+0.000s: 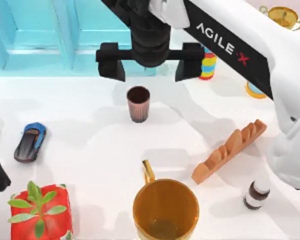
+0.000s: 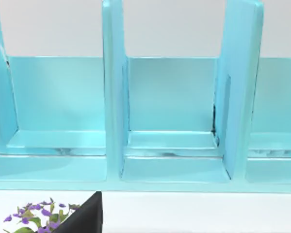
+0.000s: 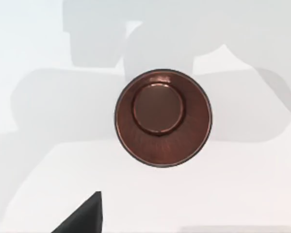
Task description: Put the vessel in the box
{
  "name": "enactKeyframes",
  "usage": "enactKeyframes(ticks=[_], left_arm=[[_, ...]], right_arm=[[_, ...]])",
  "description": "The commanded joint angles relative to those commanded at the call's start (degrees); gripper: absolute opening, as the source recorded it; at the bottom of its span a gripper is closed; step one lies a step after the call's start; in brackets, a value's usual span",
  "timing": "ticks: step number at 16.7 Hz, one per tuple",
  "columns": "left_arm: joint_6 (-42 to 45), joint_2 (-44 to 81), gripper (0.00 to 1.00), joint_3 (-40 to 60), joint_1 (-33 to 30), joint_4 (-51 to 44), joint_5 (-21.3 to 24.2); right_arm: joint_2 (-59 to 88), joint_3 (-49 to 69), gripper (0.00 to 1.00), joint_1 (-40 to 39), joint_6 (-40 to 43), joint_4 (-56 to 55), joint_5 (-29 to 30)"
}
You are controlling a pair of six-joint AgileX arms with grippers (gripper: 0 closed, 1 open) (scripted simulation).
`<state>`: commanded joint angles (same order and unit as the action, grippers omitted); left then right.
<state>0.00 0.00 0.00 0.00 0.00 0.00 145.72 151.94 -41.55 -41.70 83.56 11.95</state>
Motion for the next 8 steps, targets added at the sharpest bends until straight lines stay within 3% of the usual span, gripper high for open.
enactKeyframes(ticks=[4,8], left_arm=[[0.0,0.0,1.0,0.0,0.0,0.0,0.0],[0.0,0.0,1.0,0.0,0.0,0.0,0.0]], right_arm=[[-0.11,-1.01,1.0,0.2,0.2,-0.93,-0.07],[0.82,-8.42,1.0,1.1,1.08,-9.65,-0.24]])
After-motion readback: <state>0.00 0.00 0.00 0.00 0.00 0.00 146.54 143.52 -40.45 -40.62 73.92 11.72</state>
